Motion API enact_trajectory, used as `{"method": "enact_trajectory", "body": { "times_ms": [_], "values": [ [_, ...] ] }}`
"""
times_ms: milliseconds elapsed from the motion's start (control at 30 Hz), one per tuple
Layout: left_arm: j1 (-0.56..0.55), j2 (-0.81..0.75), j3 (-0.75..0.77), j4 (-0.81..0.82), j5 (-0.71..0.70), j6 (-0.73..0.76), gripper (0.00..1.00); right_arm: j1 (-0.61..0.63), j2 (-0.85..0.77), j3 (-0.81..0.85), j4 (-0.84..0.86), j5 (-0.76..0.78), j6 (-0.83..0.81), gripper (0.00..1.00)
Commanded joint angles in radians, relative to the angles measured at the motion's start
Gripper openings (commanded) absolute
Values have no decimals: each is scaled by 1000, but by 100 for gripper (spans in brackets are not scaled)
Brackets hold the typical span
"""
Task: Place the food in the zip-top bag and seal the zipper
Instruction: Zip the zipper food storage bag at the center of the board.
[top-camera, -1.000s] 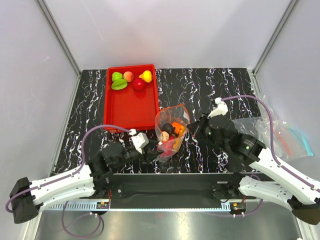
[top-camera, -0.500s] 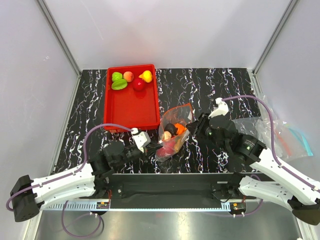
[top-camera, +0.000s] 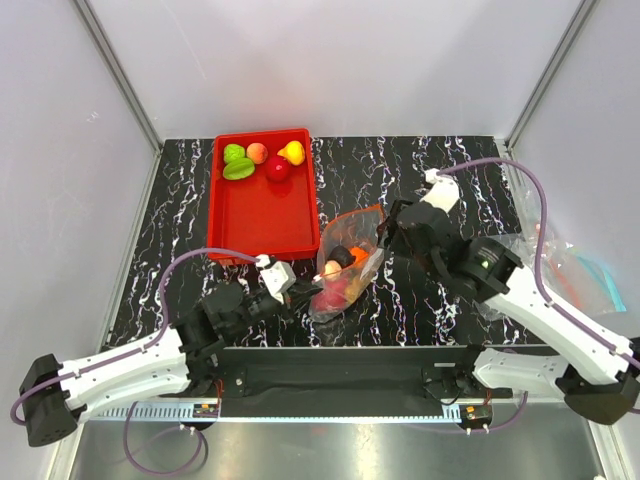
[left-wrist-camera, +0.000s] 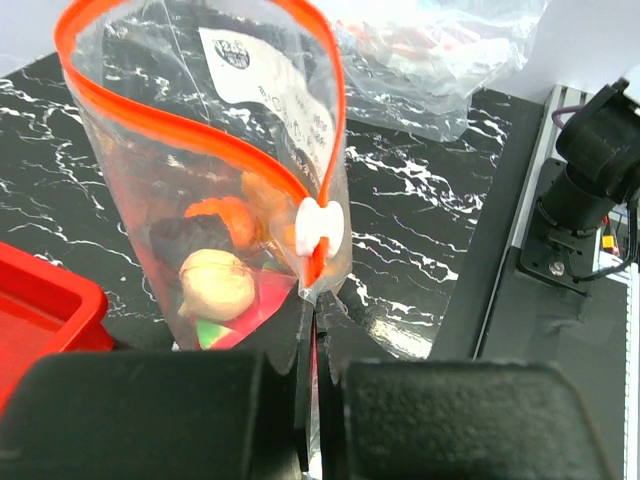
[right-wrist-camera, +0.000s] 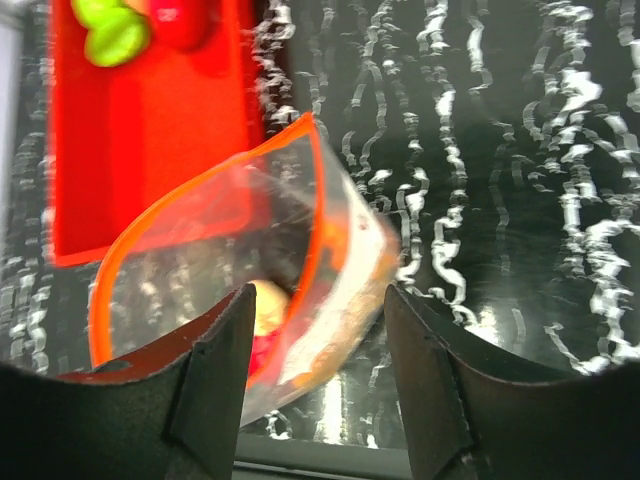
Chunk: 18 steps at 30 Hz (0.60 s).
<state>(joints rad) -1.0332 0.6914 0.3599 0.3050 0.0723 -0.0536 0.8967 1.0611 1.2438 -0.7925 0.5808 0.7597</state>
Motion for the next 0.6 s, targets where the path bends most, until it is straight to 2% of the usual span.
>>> {"method": "enact_trajectory", "body": {
  "times_ms": [0,67,100,167,200,233,300,367,433,567],
  "values": [
    [-4,-47,1,95,-42,-3,0,-5,69,142,-138,122,-2,61],
    [-4,-76,-12,94,-68,-3,0,-5,105,181,-147,43,-61,56],
    [-2,-87,-24,95,-69,-2,0,-4,105,169,-102,-119,-194,56],
    [1,-108,-35,105,-68,8,0,-4,77,140,60,-324,-330,58],
    [5,-115,-36,105,-92,6,0,-2,67,120,100,-493,-440,59],
    [10,-118,-35,89,-112,-3,0,-4,62,111,168,-557,-494,58],
    [22,-116,-27,68,-111,-12,0,-4,71,115,197,-643,-604,56],
    [27,-118,-26,59,-82,-26,0,-4,126,152,162,-693,-670,58],
    [28,-118,-33,71,-77,-35,0,-4,183,198,144,-817,-796,59],
    [28,-116,-71,108,-54,-48,0,-4,234,238,168,-978,-992,63]
  ]
}}
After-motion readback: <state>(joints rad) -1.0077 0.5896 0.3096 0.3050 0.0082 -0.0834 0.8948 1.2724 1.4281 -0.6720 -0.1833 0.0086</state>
